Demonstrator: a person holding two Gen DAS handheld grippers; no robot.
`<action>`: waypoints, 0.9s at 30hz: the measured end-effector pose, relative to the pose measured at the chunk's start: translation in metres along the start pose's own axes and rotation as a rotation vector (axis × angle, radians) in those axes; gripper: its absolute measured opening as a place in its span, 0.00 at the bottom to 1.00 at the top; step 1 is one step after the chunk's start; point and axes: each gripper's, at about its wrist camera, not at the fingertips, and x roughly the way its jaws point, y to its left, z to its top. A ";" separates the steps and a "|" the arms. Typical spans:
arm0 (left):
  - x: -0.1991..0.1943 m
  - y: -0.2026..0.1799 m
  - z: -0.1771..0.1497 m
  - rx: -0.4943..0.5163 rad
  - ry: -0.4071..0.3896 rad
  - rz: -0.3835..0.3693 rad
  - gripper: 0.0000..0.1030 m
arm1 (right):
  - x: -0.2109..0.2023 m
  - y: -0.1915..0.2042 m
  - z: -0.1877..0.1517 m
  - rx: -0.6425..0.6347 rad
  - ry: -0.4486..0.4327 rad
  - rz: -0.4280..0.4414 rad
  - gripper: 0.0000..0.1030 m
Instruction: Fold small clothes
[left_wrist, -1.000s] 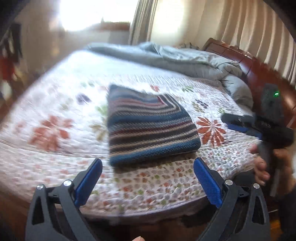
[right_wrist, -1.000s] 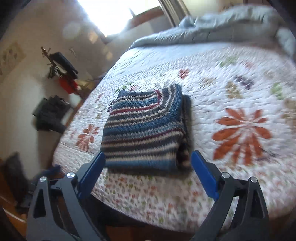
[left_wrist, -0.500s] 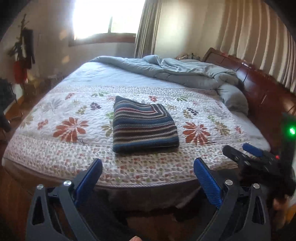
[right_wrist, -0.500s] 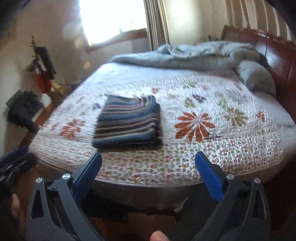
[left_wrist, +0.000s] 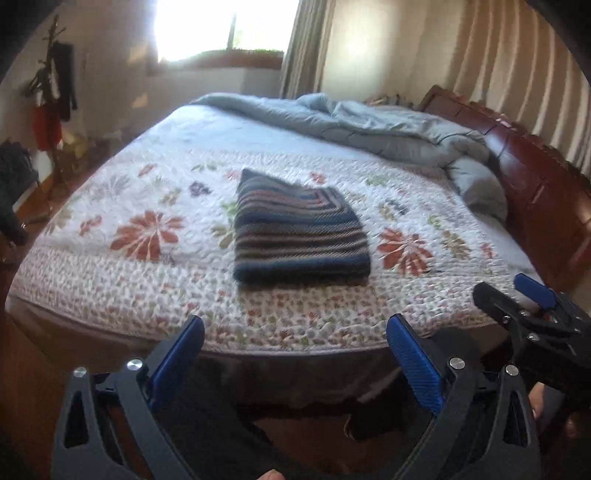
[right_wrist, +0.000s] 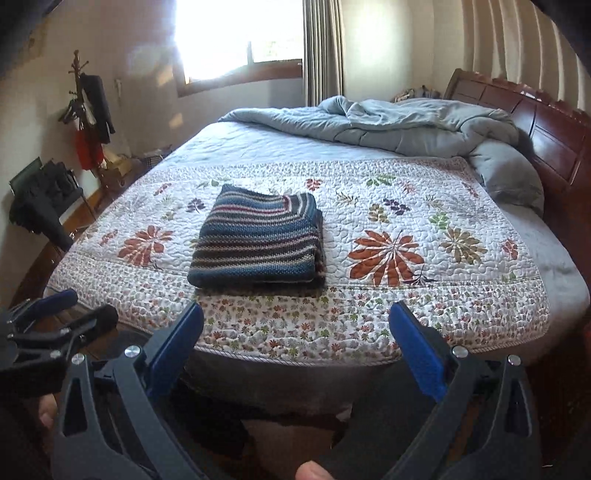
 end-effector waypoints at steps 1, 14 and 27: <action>0.002 0.000 -0.001 -0.002 0.007 -0.001 0.96 | 0.004 0.001 0.000 0.001 0.012 0.006 0.97; 0.027 0.002 0.010 -0.005 0.035 0.054 0.96 | 0.037 0.005 0.013 -0.015 0.043 0.032 0.97; 0.029 -0.005 0.023 0.028 0.019 0.090 0.96 | 0.045 0.004 0.020 -0.021 0.035 0.021 0.97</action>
